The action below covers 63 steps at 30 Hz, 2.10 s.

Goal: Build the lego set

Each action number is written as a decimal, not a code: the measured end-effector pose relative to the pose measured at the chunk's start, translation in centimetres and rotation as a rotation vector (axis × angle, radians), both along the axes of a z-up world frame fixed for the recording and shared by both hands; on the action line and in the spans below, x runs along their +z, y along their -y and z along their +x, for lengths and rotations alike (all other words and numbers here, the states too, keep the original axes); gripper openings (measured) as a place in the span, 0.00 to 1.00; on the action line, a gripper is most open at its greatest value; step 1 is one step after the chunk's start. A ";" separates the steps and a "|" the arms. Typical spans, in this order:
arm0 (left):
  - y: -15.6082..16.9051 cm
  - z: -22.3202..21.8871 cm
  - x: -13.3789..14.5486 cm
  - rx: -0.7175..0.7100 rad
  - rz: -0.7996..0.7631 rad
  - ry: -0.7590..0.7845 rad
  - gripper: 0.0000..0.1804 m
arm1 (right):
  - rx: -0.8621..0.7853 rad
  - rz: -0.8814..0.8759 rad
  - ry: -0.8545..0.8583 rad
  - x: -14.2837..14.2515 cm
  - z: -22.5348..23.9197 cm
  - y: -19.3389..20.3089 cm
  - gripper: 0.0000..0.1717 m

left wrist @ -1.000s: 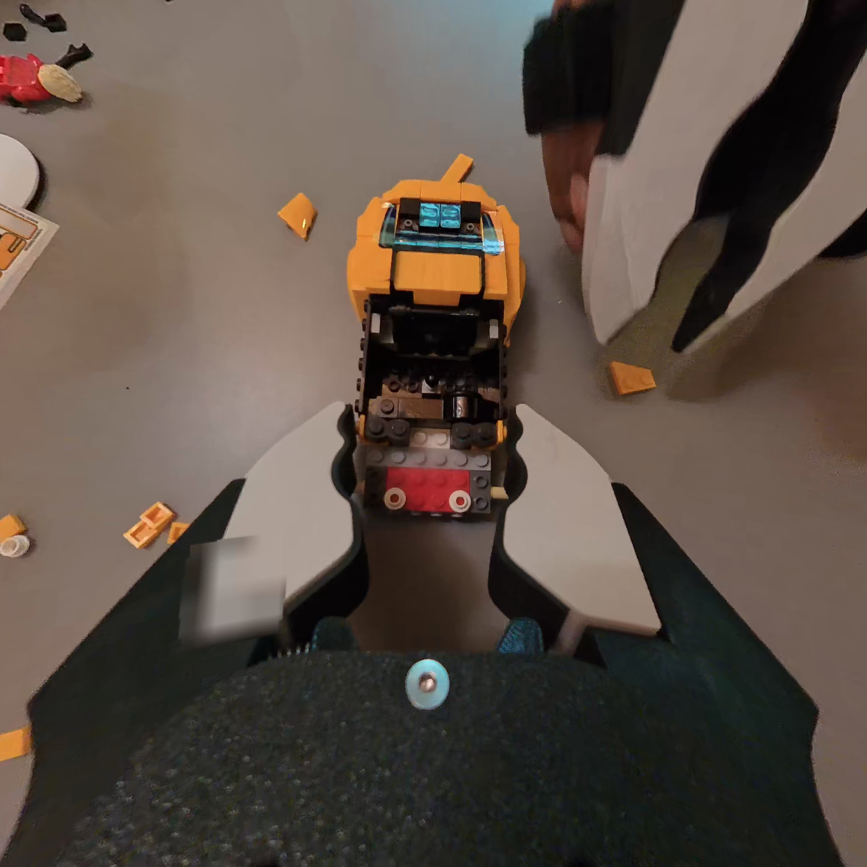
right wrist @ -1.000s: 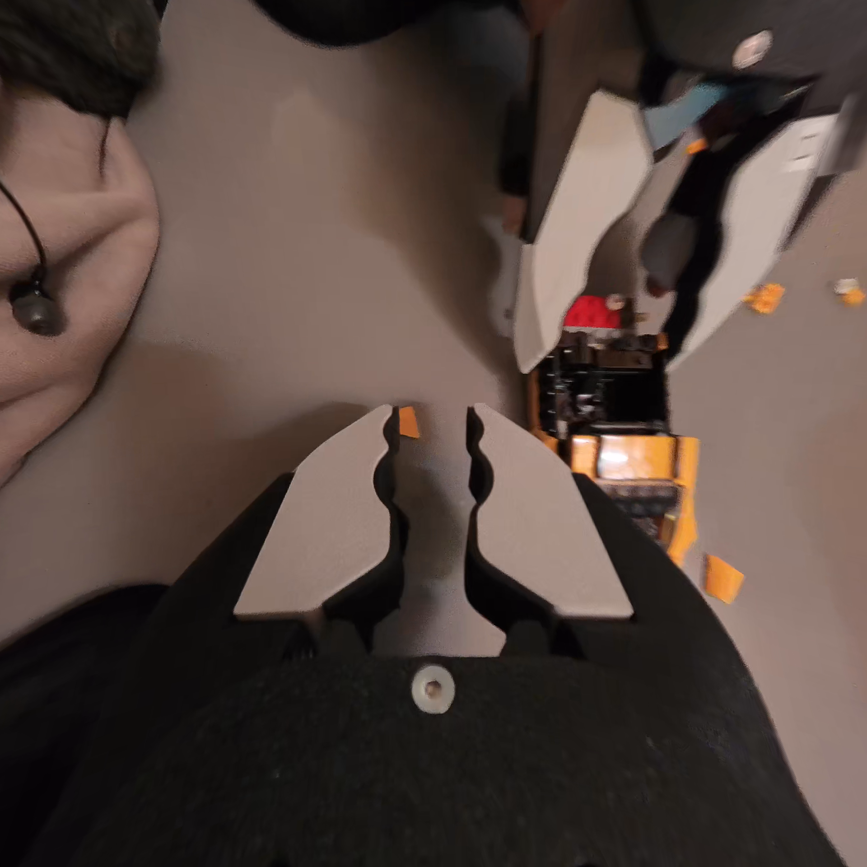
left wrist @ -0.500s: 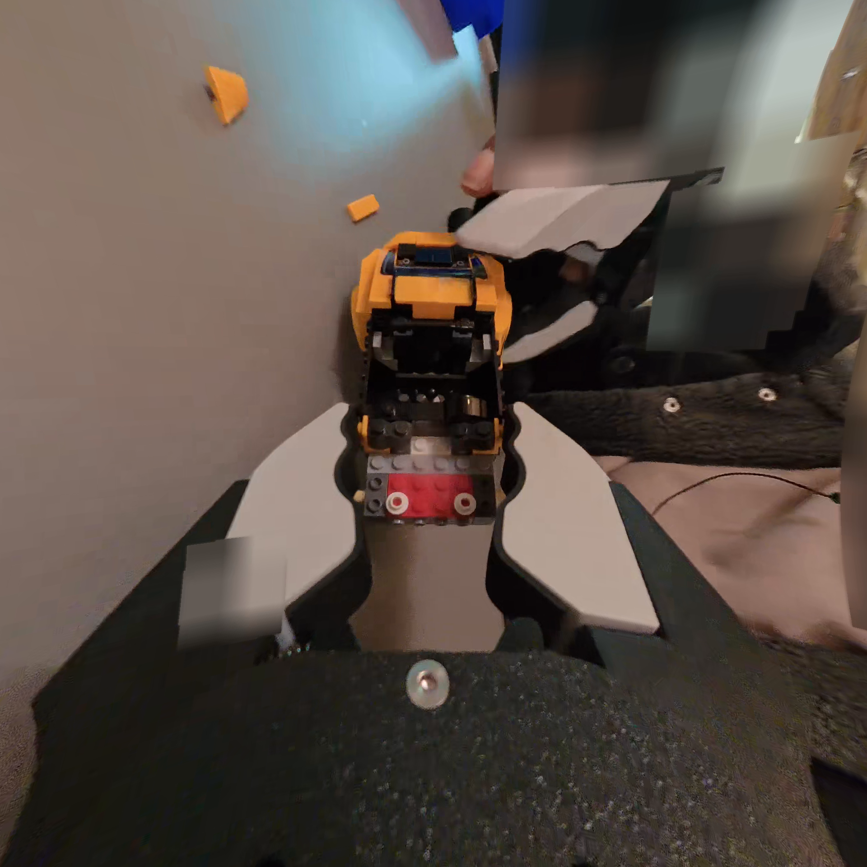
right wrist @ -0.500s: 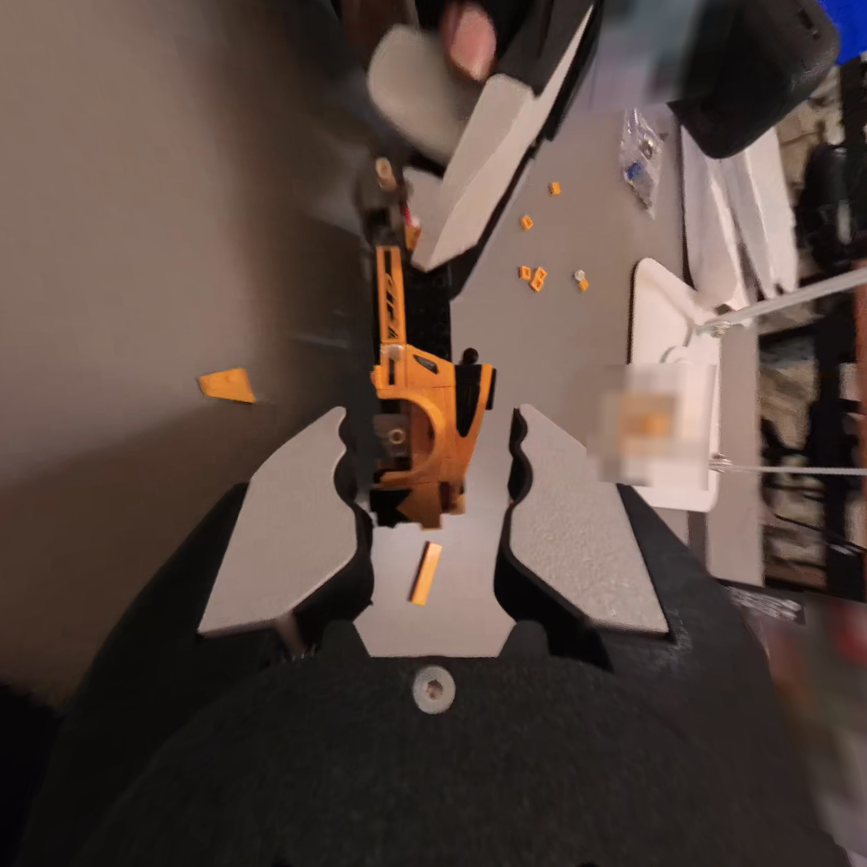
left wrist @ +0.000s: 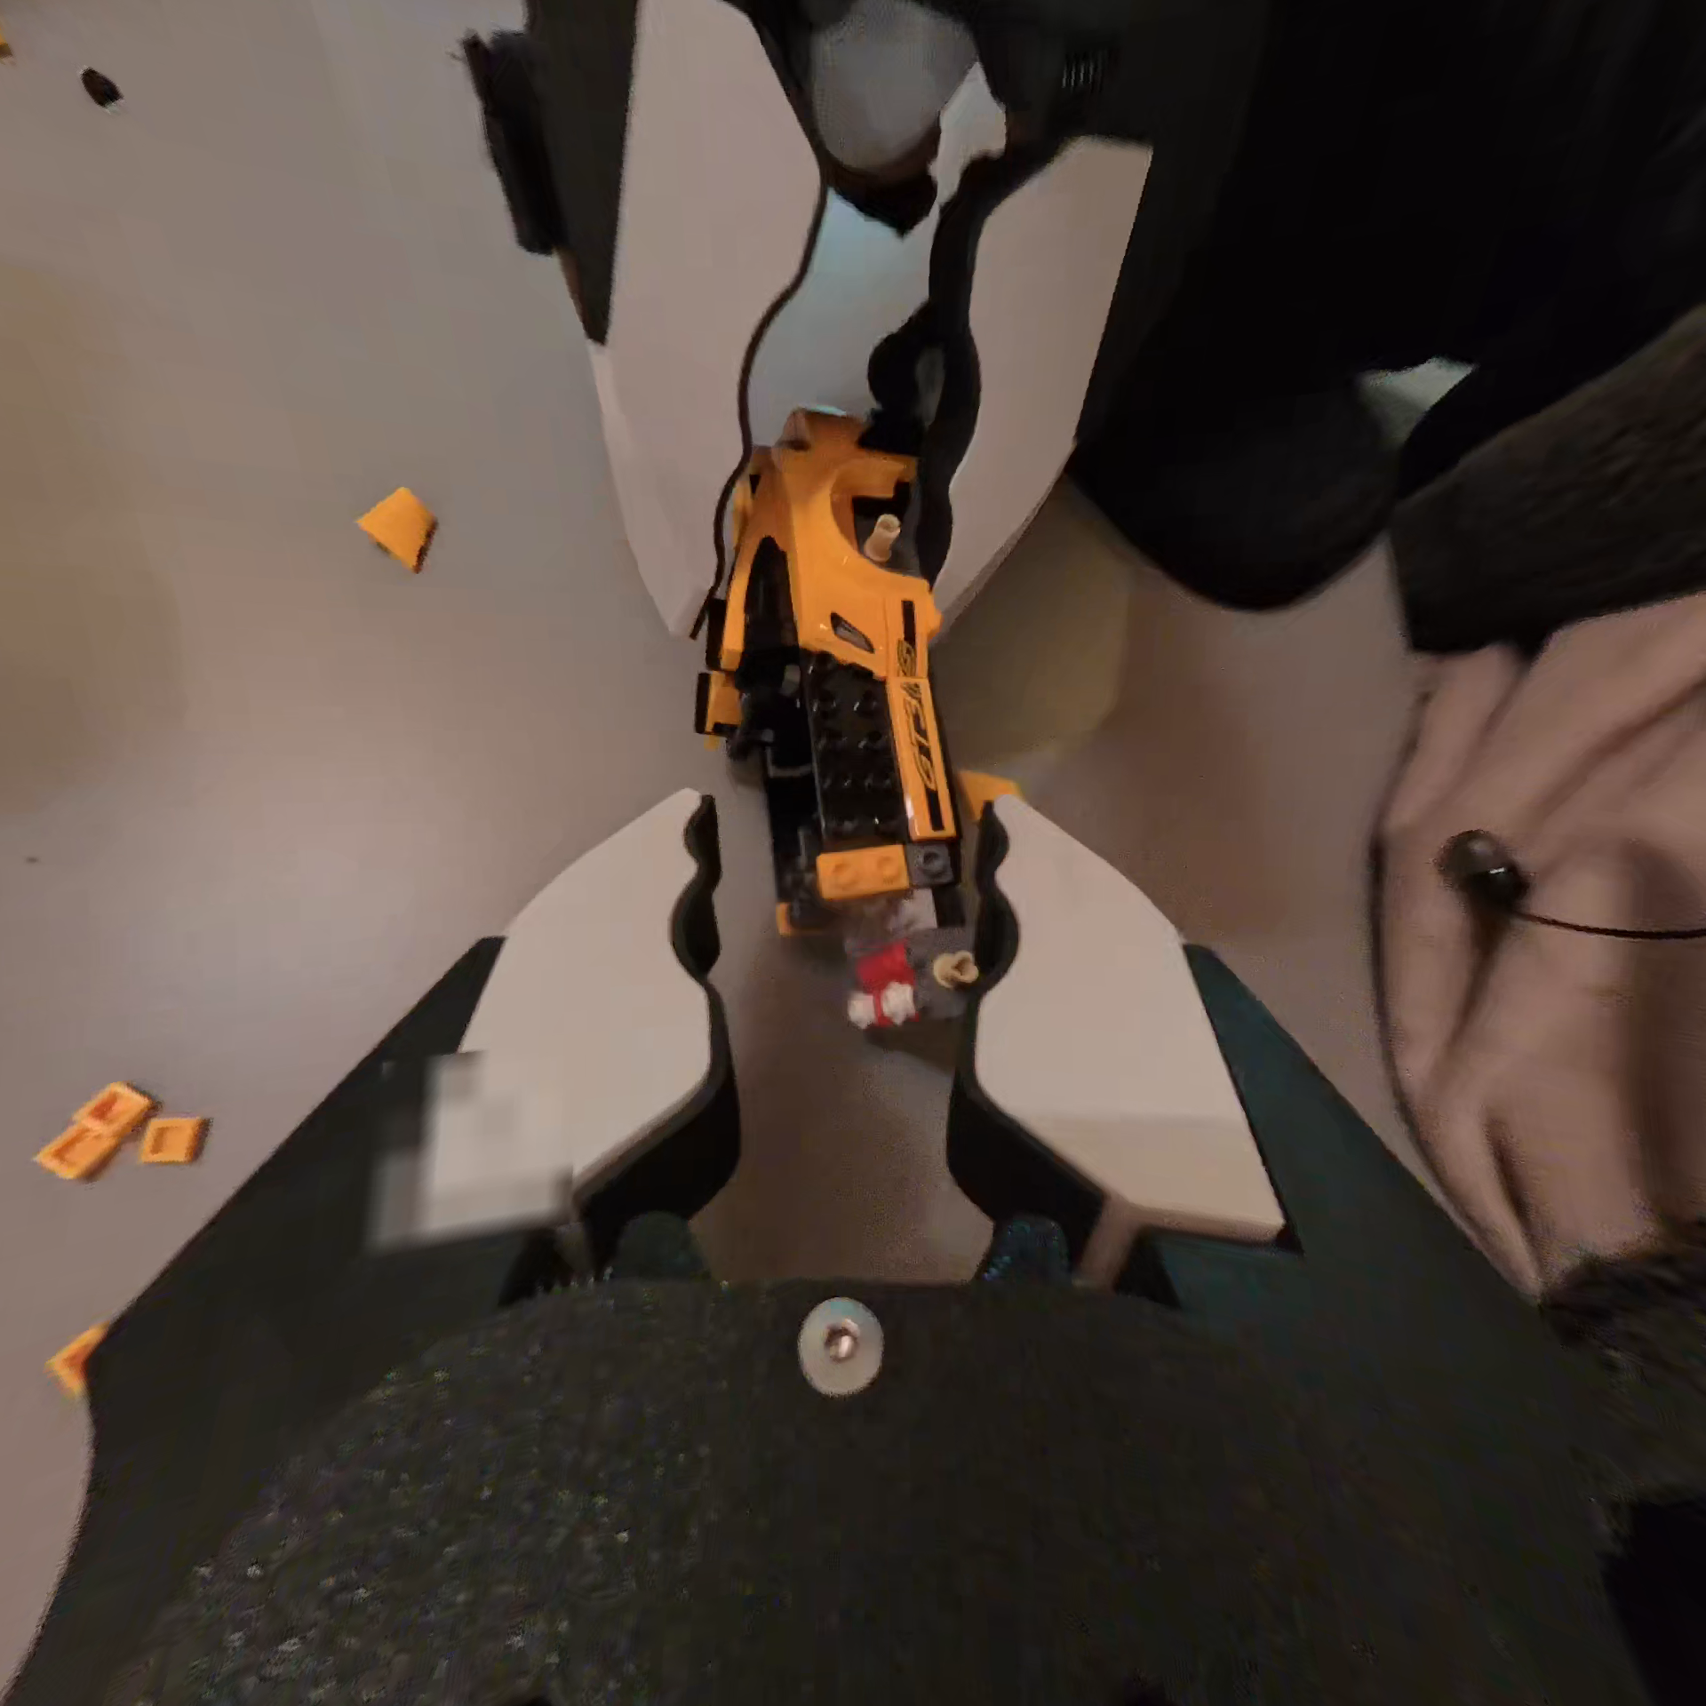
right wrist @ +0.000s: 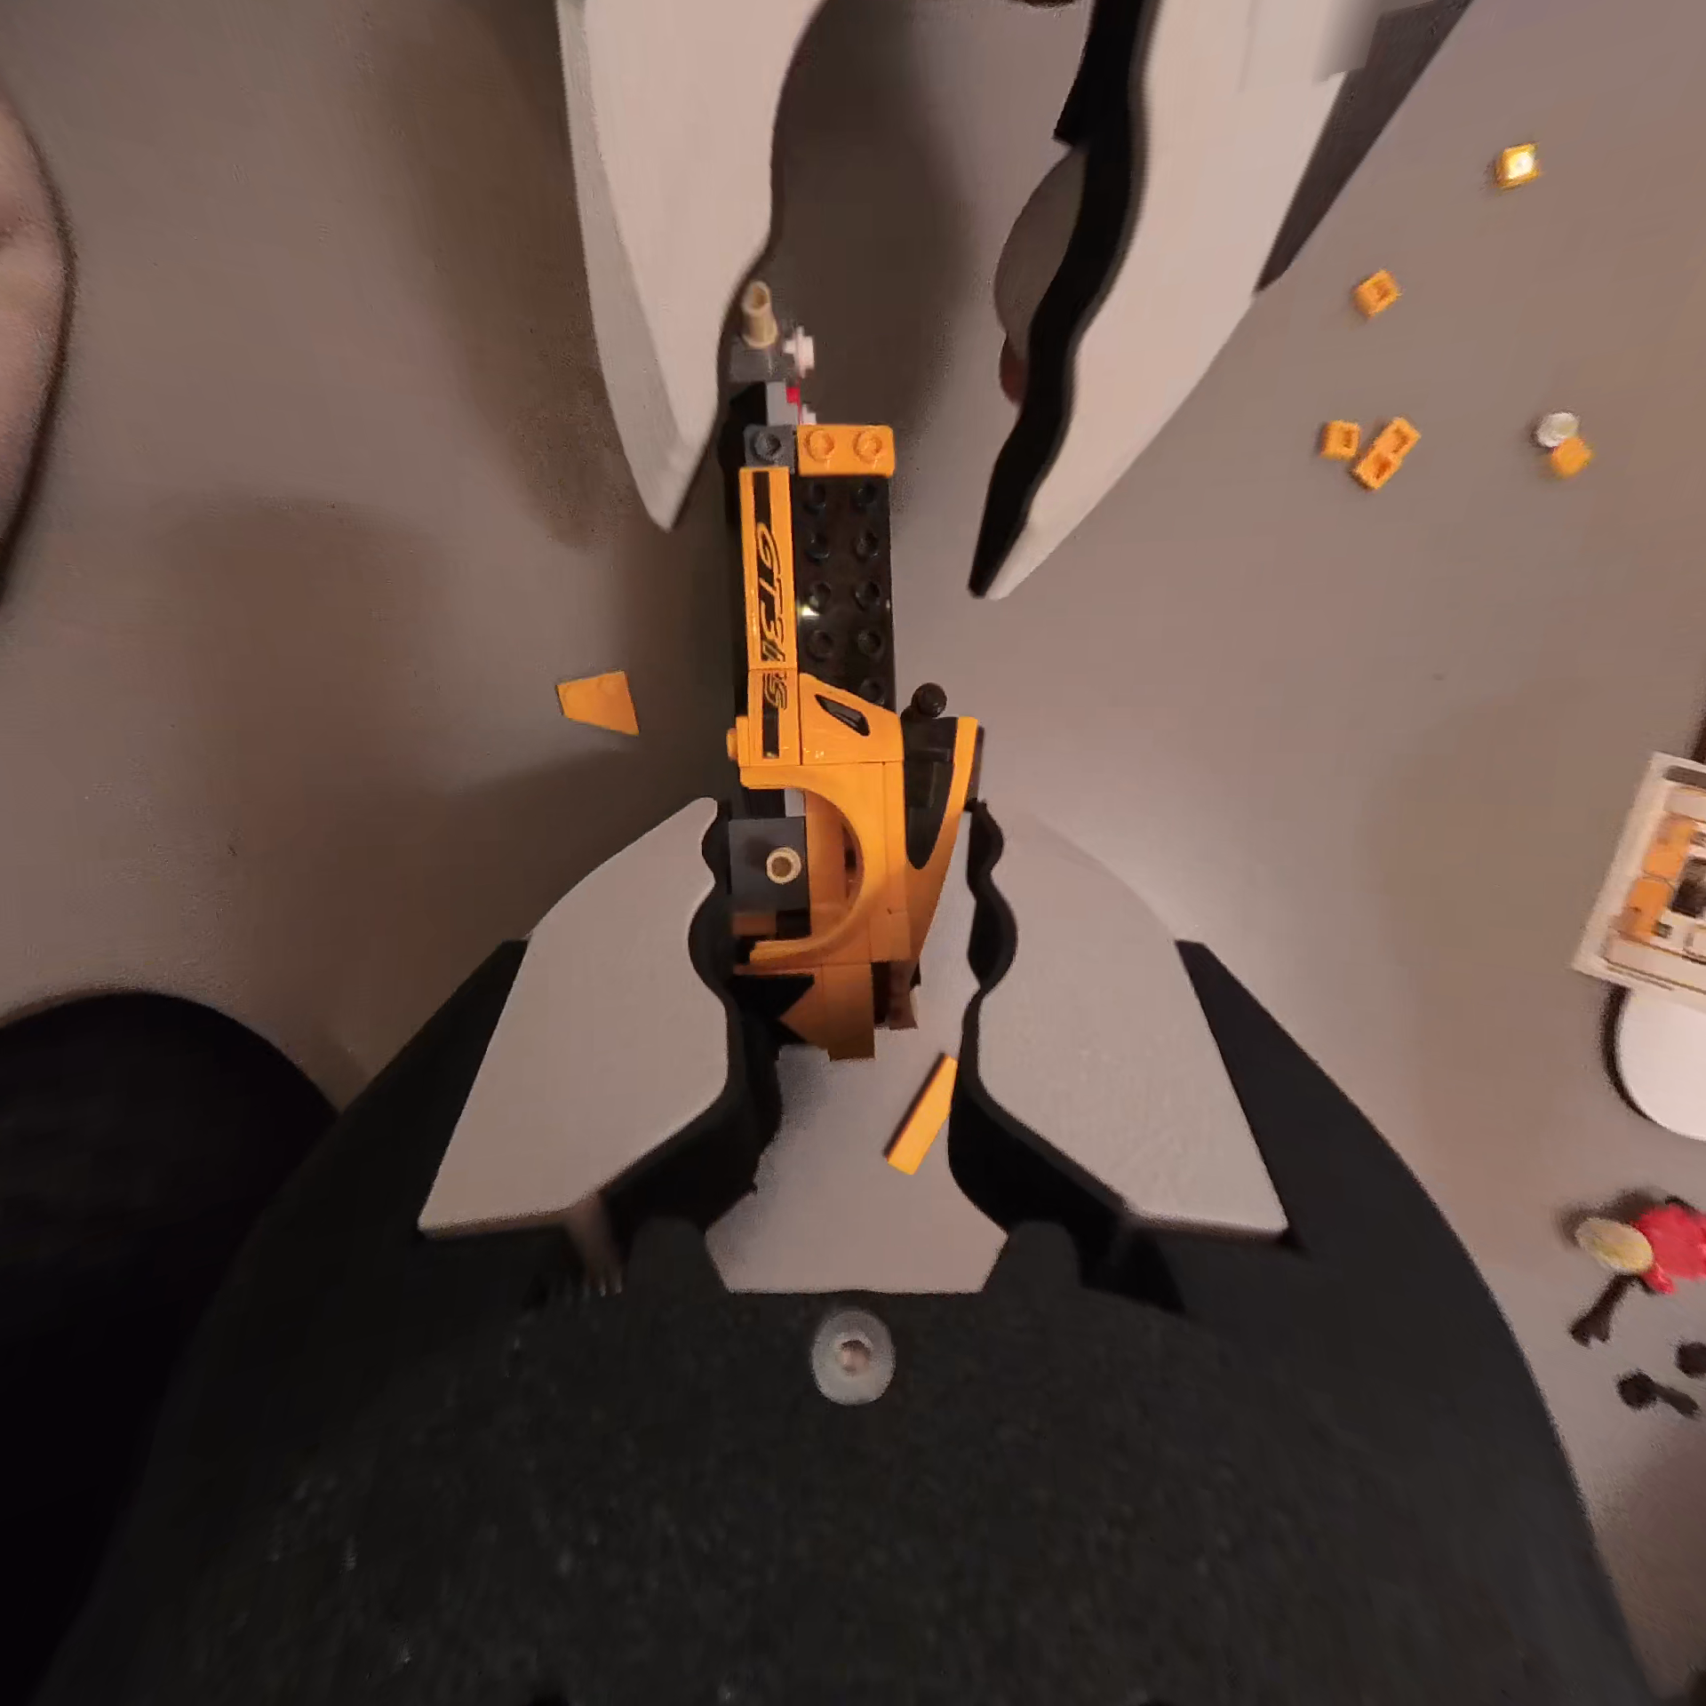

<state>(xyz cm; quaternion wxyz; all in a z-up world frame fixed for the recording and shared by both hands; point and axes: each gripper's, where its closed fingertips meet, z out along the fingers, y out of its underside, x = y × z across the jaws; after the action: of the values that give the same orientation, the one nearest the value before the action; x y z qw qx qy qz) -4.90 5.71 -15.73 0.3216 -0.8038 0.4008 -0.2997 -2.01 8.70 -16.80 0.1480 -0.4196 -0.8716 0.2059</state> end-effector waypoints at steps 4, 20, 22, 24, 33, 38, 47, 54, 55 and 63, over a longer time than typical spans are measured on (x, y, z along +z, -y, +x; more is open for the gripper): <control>0.1 -0.4 -0.1 -0.008 0.004 0.002 0.18 | -0.028 -0.045 -0.005 -0.1 -0.7 -0.3 0.29; 1.0 -1.0 0.4 -0.056 0.037 -0.008 0.22 | -0.067 -0.071 -0.251 3.1 3.7 4.7 0.19; 0.9 -1.2 0.9 -0.051 0.056 -0.002 0.22 | -0.039 -0.078 -0.193 1.2 3.8 6.0 0.19; 0.8 -1.5 1.6 -0.036 0.073 0.015 0.20 | -0.024 -0.067 -0.136 -0.8 3.5 6.6 0.19; 0.9 -2.2 2.1 -0.014 0.117 0.011 0.18 | -0.079 -0.037 -0.061 -2.7 2.0 6.1 0.14; 1.4 -2.0 1.8 -0.041 0.108 -0.001 0.18 | -0.122 -0.062 -0.063 -3.3 1.5 6.6 0.13; 1.7 -1.8 1.8 -0.053 0.108 -0.006 0.18 | -0.133 -0.095 -0.038 -3.3 2.2 7.1 0.09; 2.1 -1.0 1.5 -0.066 0.071 0.011 0.27 | -0.160 -0.146 -0.132 -0.2 2.9 6.5 0.09; 2.0 -0.8 1.4 -0.057 0.067 0.020 0.29 | -0.160 -0.145 -0.147 0.3 2.9 6.4 0.09; 1.6 -0.4 0.1 -0.041 0.070 -0.038 0.18 | -0.160 -0.109 -0.236 3.3 2.1 5.4 0.09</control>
<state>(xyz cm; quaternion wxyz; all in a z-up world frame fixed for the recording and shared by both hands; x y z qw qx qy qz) -5.28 4.14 -15.67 0.3357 -0.7893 0.4333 -0.2766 0.06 3.33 -13.54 0.2422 -0.4679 -0.7995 0.2885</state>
